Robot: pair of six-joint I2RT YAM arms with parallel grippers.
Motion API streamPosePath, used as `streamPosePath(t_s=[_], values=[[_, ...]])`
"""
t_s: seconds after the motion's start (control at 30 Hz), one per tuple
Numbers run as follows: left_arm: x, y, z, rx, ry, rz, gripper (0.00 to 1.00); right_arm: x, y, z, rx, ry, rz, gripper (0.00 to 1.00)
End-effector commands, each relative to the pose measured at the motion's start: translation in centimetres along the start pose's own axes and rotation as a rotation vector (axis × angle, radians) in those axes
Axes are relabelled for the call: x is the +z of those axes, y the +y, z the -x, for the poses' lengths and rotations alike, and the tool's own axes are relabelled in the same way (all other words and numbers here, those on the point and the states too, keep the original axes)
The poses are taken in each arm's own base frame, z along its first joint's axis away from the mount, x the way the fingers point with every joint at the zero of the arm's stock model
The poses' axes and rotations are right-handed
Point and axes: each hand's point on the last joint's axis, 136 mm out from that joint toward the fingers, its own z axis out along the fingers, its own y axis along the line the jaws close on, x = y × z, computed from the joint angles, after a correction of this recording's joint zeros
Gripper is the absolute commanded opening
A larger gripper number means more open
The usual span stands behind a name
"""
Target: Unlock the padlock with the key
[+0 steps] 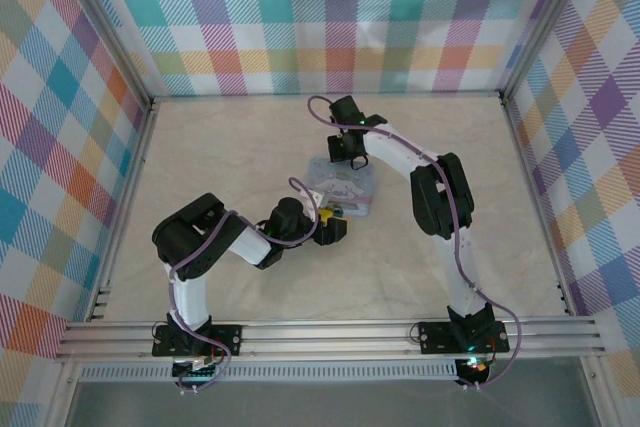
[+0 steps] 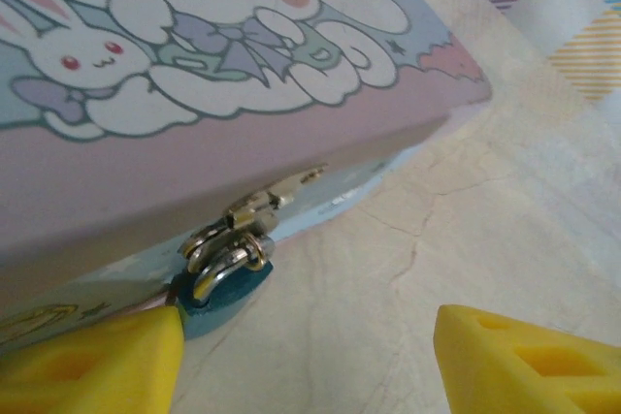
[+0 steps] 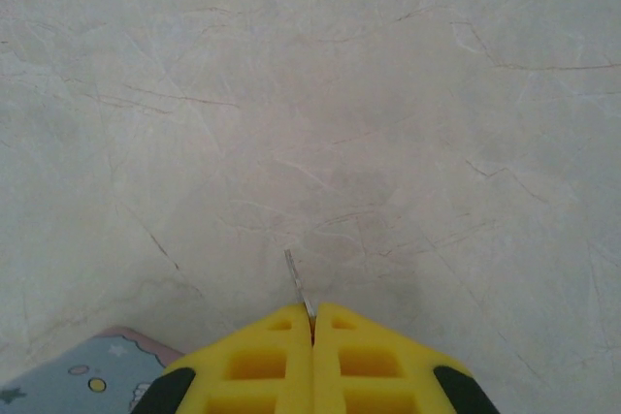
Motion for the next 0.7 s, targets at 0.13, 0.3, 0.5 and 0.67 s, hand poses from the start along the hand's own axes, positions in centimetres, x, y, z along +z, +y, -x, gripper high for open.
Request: streamPosePath(t_s=[0.13,0.3,0.5,0.67], values=[[0.8,-2.3,2.6,-0.015,-0.06,-0.153,0.6,0.2,0.7,-3.0,-0.036,0.085,0.01,0.0],[1.4,-1.9,2.7,-0.038,-0.061,-0.141,0.64,-0.1,0.8,-3.0,-0.032,0.081,0.018,0.0],[1.1,1.3,2.5,-0.025,-0.089,0.123,0.72,-0.1,0.7,-3.2,-0.036,0.084,0.012,0.0],[0.5,2.8,2.4,0.034,-0.095,0.275,0.77,-0.2,0.9,-3.1,-0.034,0.079,0.019,0.0]])
